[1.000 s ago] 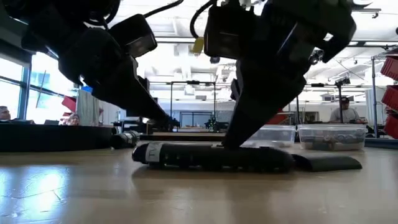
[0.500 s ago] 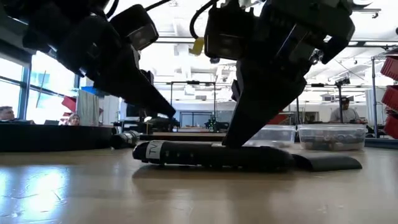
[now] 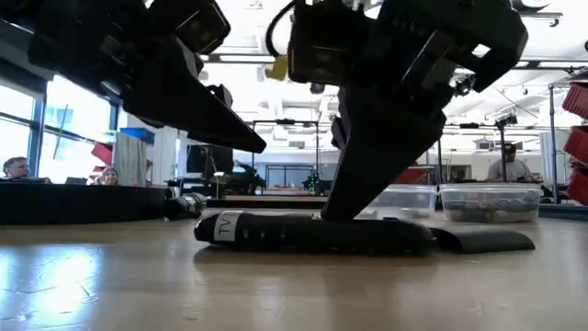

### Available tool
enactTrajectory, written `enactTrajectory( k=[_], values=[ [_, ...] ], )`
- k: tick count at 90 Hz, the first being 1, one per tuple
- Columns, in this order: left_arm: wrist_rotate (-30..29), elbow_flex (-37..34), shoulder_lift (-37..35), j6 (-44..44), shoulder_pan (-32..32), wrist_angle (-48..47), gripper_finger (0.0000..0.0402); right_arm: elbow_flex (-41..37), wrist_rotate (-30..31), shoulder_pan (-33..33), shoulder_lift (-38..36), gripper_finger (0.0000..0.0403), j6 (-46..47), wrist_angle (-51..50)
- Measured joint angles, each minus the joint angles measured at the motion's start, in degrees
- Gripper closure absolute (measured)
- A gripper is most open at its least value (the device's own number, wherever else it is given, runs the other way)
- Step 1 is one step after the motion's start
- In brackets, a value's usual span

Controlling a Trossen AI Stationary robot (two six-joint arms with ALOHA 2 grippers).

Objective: Insert battery
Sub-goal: Insert the silver battery into the black remote control battery compartment

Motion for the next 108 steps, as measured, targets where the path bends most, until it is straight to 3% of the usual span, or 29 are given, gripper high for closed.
enactTrajectory(
  k=[15, 32, 59, 77, 86, 108],
  values=[
    [-0.01, 0.00, 0.00, -0.62, 0.00, -1.40, 0.0191, 7.23, 1.72, -0.39, 0.12, 0.0403, -2.55, -8.41],
    [-0.02, 0.00, 0.00, -2.55, 0.00, -4.07, 0.0191, 11.76, 8.79, -4.56, -2.15, 0.0403, -1.20, -25.57],
    [-0.13, 0.00, 0.00, -3.04, 0.00, -5.05, 0.0191, 3.63, 8.37, -17.51, -14.03, 0.0403, 3.45, -29.59],
    [-1.43, 0.00, 0.00, -3.04, 0.09, -5.05, 0.0191, -0.12, 13.93, -27.78, -16.75, 0.0403, 10.33, -30.66],
    [-1.49, 0.00, 0.00, -3.03, 0.09, -4.96, 0.0191, -1.62, 12.57, -32.85, -15.97, 0.0401, 11.05, -31.24],
    [-1.58, 0.00, 0.00, -2.24, 0.09, -4.96, 0.0191, -9.32, 0.28, -42.56, -14.06, 0.0355, 10.05, -24.32]
  ],
)
